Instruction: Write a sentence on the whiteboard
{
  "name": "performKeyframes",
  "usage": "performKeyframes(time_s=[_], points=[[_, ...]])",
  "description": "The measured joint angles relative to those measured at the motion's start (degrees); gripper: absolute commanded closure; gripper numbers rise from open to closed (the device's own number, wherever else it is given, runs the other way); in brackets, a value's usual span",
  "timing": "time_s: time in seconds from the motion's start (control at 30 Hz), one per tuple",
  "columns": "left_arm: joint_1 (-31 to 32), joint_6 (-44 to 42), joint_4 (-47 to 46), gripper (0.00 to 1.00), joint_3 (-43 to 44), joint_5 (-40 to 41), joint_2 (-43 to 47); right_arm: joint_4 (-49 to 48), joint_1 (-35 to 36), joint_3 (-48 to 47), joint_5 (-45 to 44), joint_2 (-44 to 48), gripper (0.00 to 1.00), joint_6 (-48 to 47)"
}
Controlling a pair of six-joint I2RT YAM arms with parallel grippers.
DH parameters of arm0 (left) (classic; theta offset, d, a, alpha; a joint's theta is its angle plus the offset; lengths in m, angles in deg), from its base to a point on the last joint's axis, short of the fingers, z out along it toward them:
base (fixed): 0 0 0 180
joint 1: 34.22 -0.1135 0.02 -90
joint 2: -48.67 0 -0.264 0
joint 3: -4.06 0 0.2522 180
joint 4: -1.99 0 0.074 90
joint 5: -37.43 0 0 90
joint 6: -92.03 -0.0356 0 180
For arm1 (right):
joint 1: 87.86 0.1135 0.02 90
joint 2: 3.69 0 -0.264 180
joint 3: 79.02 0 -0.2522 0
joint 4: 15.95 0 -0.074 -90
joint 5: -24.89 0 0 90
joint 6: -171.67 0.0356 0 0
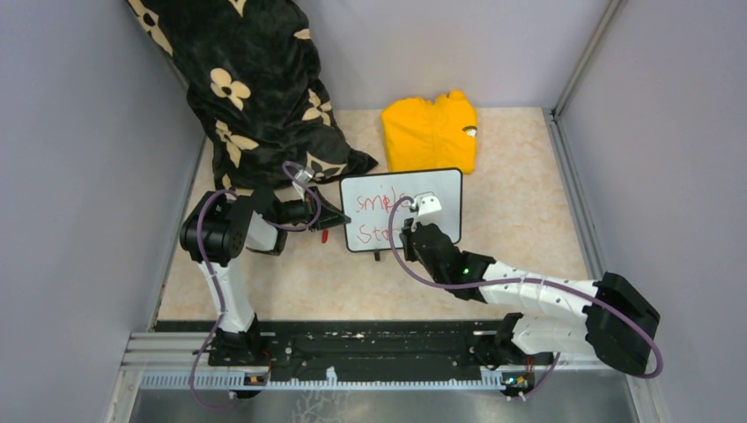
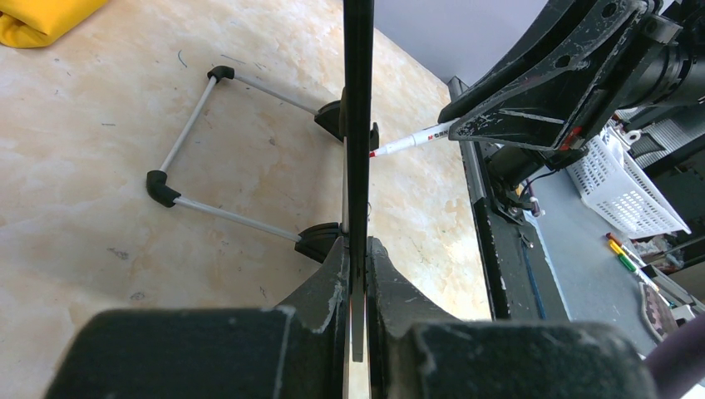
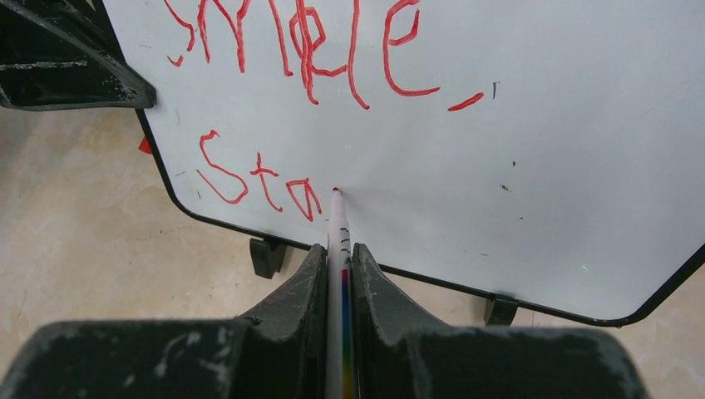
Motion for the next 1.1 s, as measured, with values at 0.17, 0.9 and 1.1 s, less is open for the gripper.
performKeyframes(time_s=[0.17, 0.9, 1.1], points=[[0.0, 0.0, 0.0, 1.00, 0.0, 0.0, 0.0, 0.0, 0.0, 0.3, 0.0, 0.1, 1.00, 0.8], [0.0, 0.0, 0.0, 1.00, 0.0, 0.0, 0.0, 1.8, -0.2, 1.1, -0.2, 5.2, 1.00, 2.0], [0.0, 0.0, 0.0, 1.00, 0.0, 0.0, 0.0, 1.6, -0.9, -0.3, -1.2, 4.8, 1.00, 2.0]])
